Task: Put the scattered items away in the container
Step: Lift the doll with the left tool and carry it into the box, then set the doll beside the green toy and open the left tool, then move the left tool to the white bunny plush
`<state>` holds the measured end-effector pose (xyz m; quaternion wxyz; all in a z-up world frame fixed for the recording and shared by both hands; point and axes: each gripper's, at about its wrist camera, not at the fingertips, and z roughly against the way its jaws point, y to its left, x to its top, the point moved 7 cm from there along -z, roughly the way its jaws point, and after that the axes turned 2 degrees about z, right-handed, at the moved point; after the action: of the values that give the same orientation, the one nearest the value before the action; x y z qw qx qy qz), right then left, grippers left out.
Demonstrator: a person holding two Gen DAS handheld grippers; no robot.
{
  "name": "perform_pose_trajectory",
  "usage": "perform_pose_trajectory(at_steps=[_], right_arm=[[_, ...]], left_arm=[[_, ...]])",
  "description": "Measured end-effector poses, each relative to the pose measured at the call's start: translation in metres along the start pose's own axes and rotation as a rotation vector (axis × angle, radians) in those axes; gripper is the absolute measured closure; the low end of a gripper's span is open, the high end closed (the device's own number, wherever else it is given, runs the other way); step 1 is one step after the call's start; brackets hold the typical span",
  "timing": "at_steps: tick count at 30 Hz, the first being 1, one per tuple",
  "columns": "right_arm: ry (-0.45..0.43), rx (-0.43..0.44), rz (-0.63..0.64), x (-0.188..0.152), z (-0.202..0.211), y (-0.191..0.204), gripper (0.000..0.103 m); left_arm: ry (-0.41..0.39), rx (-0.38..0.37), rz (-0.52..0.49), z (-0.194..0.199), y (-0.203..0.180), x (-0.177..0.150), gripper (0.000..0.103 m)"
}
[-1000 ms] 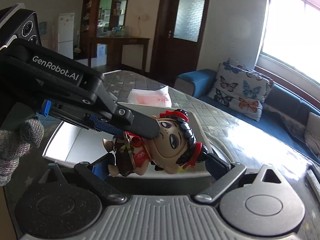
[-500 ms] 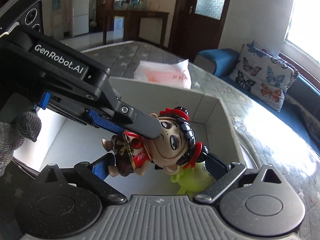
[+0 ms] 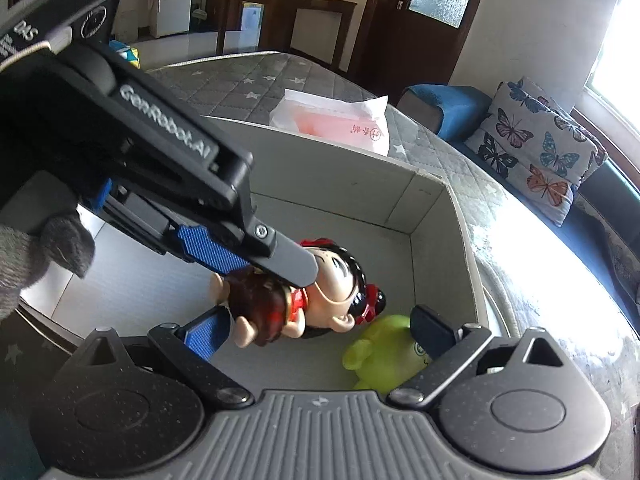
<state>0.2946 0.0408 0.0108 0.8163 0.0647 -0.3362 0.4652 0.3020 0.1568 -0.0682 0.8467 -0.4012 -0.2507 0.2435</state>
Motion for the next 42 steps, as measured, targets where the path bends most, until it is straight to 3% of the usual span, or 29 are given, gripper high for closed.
perform_pose_trajectory(at_steps=[9,23,33,42], right_arm=[[-0.015,-0.003,-0.017,-0.003,0.008,0.000,0.006],[-0.135,-0.054,-0.118,-0.023,0.062,0.005,0.005],[-0.204,-0.088,-0.221,-0.059,0.109,0.019,0.000],[-0.188,-0.096,-0.284,-0.106,0.128,0.037,0.000]], left_arm=[[0.028,0.049,0.005,-0.008,0.003,-0.005,0.063],[-0.072,0.064,-0.089,0.011,-0.020,-0.017,0.063],[-0.148,0.060,-0.230,0.045,-0.050,-0.050,0.063],[-0.140,0.038,-0.308,0.053,-0.072,-0.098,0.063]])
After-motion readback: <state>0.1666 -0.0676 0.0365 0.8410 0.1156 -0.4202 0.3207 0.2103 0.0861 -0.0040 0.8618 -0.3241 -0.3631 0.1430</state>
